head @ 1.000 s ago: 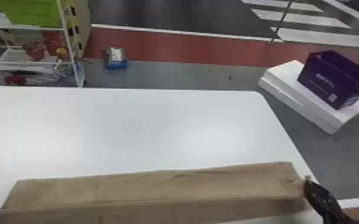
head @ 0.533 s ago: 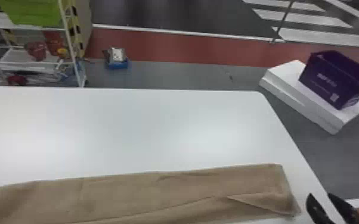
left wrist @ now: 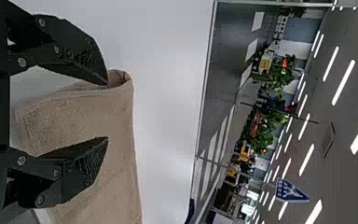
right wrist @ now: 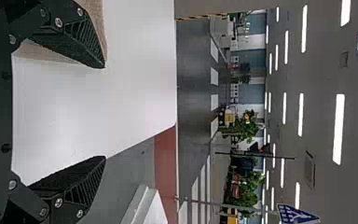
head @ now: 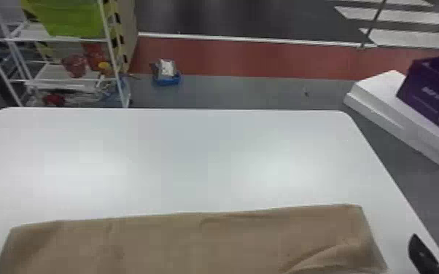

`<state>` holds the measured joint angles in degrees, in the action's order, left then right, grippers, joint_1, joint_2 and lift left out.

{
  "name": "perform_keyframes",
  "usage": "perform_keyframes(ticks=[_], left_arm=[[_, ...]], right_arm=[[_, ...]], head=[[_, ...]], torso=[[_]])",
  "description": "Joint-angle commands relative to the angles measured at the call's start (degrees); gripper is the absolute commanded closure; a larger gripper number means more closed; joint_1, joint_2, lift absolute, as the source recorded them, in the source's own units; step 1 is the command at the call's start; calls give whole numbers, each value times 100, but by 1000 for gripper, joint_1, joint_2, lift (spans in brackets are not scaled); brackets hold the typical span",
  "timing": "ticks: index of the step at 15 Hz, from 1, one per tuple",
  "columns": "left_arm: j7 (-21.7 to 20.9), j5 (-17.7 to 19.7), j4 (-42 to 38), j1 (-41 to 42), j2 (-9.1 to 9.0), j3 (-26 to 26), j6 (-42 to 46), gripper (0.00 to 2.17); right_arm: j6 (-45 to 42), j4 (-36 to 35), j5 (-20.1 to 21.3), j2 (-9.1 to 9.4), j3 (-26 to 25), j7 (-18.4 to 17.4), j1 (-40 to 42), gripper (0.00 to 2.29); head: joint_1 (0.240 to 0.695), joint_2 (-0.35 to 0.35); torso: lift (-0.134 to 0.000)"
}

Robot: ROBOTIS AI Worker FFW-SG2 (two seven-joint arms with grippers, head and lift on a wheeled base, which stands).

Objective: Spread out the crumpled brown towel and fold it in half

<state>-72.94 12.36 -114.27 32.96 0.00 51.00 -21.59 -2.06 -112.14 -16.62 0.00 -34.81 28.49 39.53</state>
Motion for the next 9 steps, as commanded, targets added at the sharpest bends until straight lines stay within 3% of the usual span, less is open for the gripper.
perform_keyframes(ticks=[1, 2, 5, 7, 9], left_arm=[[34, 82, 63, -9, -15, 165, 1, 137], [52, 232, 89, -35, -15, 209, -17, 134], [386, 214, -122, -79, -15, 68, -69, 137], [720, 100, -227, -114, -15, -169, -228, 134], [817, -208, -280, -404, -15, -275, -1071, 137]], right_arm=[[343, -212, -34, 5, 106, 104, -15, 228], [466, -309, -25, 5, 159, 166, -33, 221], [449, -432, 317, 5, 238, 509, -244, 134], [449, -423, 537, 5, 115, 1001, -499, 134], [449, -344, 818, 5, -26, 1739, -806, 137]], head=[[695, -83], [695, -48], [695, 19], [695, 63], [695, 74]], torso=[[-124], [-124], [-124], [-124], [-124]])
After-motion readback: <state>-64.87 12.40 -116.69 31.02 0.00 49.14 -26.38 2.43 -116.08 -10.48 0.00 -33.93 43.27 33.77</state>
